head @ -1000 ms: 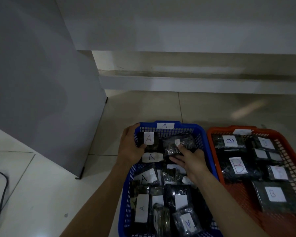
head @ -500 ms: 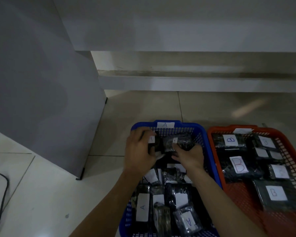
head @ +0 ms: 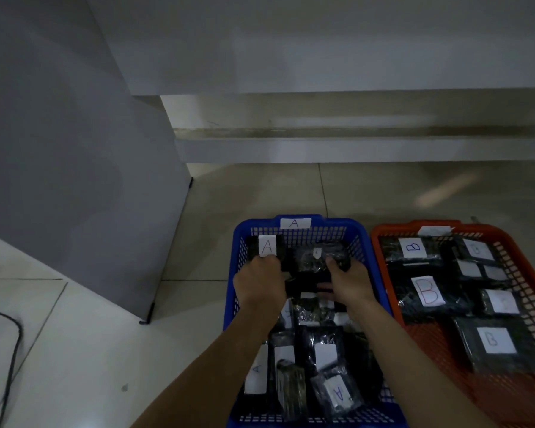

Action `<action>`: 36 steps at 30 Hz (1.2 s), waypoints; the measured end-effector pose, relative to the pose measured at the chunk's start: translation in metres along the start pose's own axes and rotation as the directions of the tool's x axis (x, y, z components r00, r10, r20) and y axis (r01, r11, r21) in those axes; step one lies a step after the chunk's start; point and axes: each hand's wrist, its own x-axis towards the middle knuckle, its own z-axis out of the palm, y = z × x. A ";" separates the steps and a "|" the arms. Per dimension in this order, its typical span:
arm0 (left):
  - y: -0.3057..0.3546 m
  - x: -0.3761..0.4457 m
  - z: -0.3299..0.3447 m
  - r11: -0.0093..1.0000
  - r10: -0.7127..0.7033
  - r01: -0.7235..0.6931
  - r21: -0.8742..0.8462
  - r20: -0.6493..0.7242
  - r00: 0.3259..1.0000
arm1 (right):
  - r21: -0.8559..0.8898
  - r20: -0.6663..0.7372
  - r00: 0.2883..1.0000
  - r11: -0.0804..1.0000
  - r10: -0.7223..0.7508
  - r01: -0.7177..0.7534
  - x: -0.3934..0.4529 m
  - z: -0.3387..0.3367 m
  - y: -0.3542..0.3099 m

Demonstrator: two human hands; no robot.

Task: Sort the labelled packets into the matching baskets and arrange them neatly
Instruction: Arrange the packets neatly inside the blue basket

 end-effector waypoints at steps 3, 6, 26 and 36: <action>0.007 -0.002 -0.001 0.996 -0.010 0.011 0.089 -0.010 1.000 | -0.031 0.012 1.000 0.999 0.016 -0.016 -0.001 -0.001 -0.001; 0.006 -0.004 -0.002 0.998 -0.028 0.028 0.060 -0.008 1.000 | -0.115 -0.020 1.000 0.993 -0.017 0.014 -0.003 -0.004 0.002; -0.082 -0.053 -0.038 0.739 0.192 -0.171 -0.652 -0.039 0.981 | -0.600 0.407 0.845 0.596 -0.347 0.534 -0.052 -0.037 -0.036; -0.081 -0.090 -0.019 0.941 0.318 -0.304 -0.148 0.083 0.944 | -0.576 0.744 0.643 0.313 -0.183 0.755 -0.104 -0.004 -0.019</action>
